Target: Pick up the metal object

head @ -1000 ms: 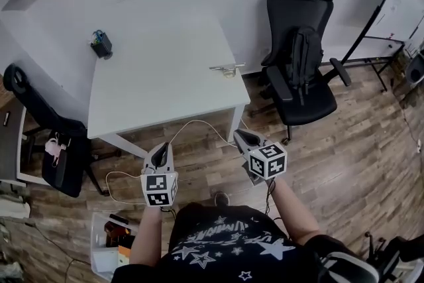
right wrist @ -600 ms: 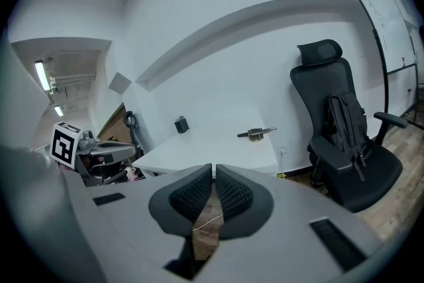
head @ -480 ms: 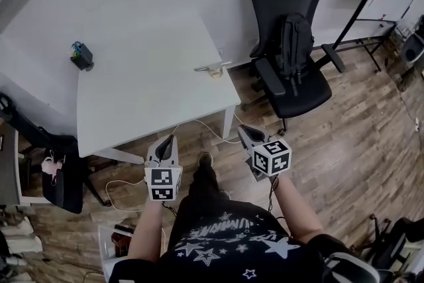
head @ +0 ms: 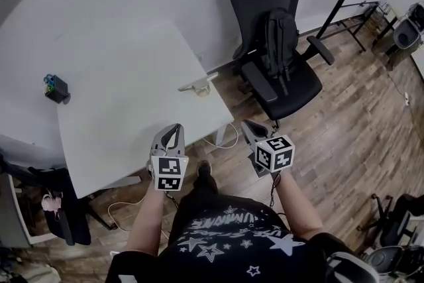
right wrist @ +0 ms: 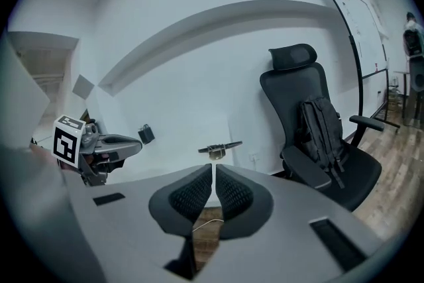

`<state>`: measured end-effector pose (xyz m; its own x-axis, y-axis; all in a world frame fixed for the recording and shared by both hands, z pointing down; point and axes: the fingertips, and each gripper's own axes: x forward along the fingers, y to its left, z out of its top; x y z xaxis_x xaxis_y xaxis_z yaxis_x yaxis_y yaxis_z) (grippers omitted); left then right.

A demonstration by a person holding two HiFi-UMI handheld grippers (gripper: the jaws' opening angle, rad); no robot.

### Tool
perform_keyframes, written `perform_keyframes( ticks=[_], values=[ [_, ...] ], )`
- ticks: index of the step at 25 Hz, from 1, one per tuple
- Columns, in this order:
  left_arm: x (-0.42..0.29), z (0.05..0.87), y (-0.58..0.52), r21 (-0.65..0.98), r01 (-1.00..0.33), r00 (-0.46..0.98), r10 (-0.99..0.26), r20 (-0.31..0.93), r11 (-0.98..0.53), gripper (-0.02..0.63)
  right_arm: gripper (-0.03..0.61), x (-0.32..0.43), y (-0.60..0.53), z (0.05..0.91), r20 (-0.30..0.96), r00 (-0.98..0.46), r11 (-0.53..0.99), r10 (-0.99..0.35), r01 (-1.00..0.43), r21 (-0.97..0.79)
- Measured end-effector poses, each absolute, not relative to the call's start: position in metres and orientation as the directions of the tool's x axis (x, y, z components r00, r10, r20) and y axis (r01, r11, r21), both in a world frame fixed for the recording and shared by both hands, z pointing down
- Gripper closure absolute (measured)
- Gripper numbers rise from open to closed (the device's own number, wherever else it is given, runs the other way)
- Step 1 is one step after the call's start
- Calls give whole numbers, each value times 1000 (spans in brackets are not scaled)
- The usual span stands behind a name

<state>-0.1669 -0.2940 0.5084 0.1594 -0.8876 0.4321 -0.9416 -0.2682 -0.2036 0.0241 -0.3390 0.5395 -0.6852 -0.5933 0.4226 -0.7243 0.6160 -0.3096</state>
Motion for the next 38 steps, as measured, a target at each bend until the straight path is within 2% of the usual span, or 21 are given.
perform_keyframes(
  ticks=[8,11,20,33,38],
  values=[
    [-171,525,-379,-231,-896,245,-856,455,-379,586,529,14,-402,547,443,-633,551,-635,-773,-315],
    [-169,537,-407,-286,-862,256,-847,466,-418,464,529,12,-418,552,457,-616,528,-641,-787,-320],
    [-157,576,-463,-455,-711,273,-807,524,-536,353,529,12,-456,568,504,-563,463,-655,-826,-320],
    [-138,619,-501,-565,-540,284,-767,575,-624,356,529,11,-473,591,559,-495,383,-665,-869,-314],
    [-132,631,-509,-616,-467,262,-765,589,-634,412,529,14,-476,597,570,-484,357,-664,-875,-327]
  ],
)
